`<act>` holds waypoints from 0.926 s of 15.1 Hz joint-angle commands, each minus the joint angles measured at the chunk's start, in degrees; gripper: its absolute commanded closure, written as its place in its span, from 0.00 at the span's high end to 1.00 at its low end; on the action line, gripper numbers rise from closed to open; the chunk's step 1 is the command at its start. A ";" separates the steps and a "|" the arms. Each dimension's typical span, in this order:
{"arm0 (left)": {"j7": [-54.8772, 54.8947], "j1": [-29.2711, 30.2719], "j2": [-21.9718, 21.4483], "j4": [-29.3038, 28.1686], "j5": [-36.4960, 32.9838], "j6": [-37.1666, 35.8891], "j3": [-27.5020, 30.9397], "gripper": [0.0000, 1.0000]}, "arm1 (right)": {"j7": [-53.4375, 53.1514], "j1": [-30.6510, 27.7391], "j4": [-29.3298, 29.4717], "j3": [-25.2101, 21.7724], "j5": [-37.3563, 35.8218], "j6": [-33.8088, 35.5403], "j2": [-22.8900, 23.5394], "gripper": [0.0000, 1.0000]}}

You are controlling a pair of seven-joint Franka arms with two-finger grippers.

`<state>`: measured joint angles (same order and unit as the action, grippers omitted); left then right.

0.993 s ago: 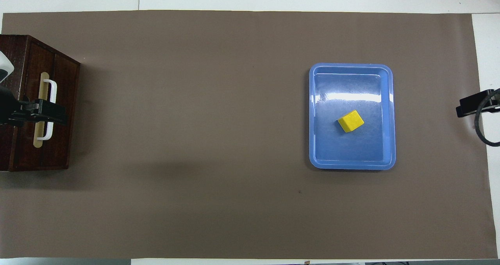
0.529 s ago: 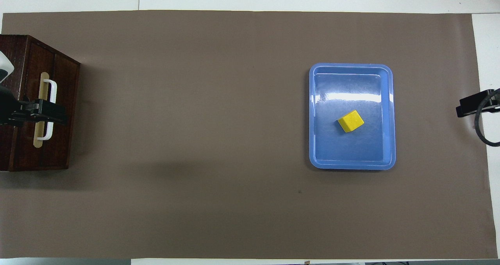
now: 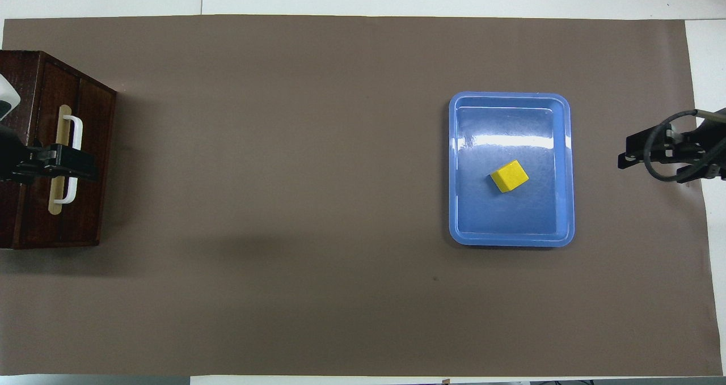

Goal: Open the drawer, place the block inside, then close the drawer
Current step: 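Reach the right gripper over the yellow block in the blue tray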

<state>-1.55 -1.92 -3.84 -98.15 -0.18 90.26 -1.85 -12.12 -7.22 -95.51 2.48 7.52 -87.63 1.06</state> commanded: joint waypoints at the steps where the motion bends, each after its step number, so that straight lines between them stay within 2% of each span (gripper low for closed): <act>1: 0.23 0.25 -0.47 0.15 0.97 -0.44 0.09 1.00 | -9.82 -1.22 -1.17 0.16 6.35 -3.59 4.28 1.00; 4: 0.23 0.25 -0.47 0.15 0.97 -0.52 0.18 1.00 | -20.28 -1.22 -1.43 0.16 12.06 -6.85 9.56 1.00; 7: 0.23 0.25 -0.47 0.15 0.97 -0.44 0.09 1.00 | -25.48 -1.74 -4.42 -0.02 18.03 -9.14 11.15 1.00; 11: 0.23 0.25 -0.47 0.15 0.97 -0.52 0.09 1.00 | -27.96 -2.54 -2.85 -0.28 21.40 -6.43 17.29 1.00; 14: 0.23 0.25 -0.47 0.15 0.97 -0.44 0.09 1.00 | -27.96 -2.80 2.94 -0.37 21.92 -1.42 23.79 1.00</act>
<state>-1.55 -1.92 -3.84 -98.15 -0.18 90.26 -1.85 -38.93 -9.29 -97.97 1.79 28.10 -92.83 19.98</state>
